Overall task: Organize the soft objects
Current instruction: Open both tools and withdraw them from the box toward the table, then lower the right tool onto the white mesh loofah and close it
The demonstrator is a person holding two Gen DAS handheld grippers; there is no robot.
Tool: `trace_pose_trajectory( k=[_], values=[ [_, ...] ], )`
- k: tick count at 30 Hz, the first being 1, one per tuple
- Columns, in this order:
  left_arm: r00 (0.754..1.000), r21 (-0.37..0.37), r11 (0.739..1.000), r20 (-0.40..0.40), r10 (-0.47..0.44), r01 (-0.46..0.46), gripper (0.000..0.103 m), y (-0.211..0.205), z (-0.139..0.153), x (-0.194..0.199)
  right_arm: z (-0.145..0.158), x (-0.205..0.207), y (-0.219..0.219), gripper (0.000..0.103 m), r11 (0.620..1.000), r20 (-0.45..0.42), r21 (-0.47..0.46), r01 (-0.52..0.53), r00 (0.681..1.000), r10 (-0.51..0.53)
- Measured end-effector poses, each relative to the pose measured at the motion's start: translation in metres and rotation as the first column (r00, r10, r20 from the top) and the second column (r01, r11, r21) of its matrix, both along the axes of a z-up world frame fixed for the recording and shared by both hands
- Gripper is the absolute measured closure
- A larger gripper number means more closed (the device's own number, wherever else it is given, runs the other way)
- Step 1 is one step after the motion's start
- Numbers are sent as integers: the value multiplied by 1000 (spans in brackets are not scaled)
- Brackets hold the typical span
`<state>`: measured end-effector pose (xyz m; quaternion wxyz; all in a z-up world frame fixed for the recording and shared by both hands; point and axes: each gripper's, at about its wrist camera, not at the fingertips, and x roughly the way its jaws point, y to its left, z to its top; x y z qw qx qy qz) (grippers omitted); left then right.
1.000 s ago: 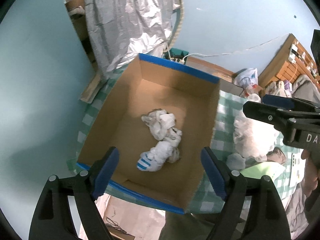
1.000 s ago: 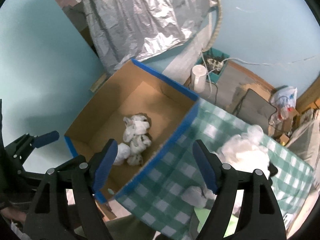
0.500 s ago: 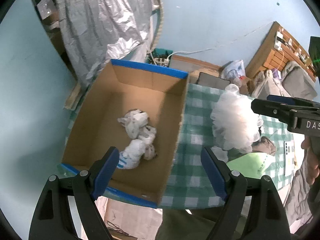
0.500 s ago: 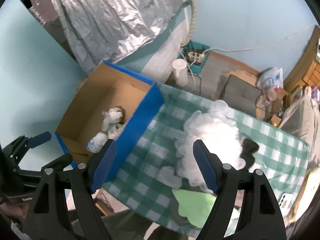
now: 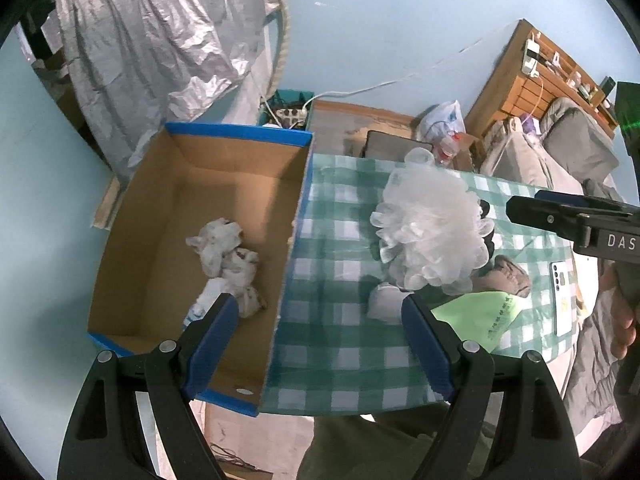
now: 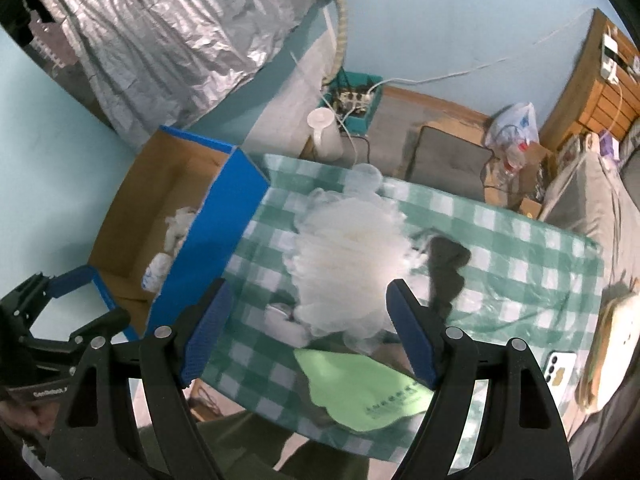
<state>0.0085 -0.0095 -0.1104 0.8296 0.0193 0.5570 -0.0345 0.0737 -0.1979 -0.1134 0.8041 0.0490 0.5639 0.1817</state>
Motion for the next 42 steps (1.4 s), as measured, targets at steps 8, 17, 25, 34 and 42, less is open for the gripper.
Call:
trace_pose_trajectory(
  k=[8,17,25,34,42],
  values=[
    [1000,-11,1000,-8,-10,10,18,-16,-3,6,-7,1,-21,24,1000,-14,0,14,1000,-14],
    [999,-23,1000,-34,-11,10,18,-32,-21,23,-27,13,-22,24,1000,-53,-7,-9,999,9],
    [998,0,1000,-54,-16,16,18,-39,-39,38,-48,32,-12,24,999,-100,-25,-30,995,27],
    [996,-33,999,-94,0,-3,18,-39,-66,52,-74,54,8,24,995,-140,-76,-61,989,50],
    [992,-33,999,-127,-17,13,18,-42,-85,63,-99,69,25,23,990,-177,-116,-85,982,63]
  ],
)
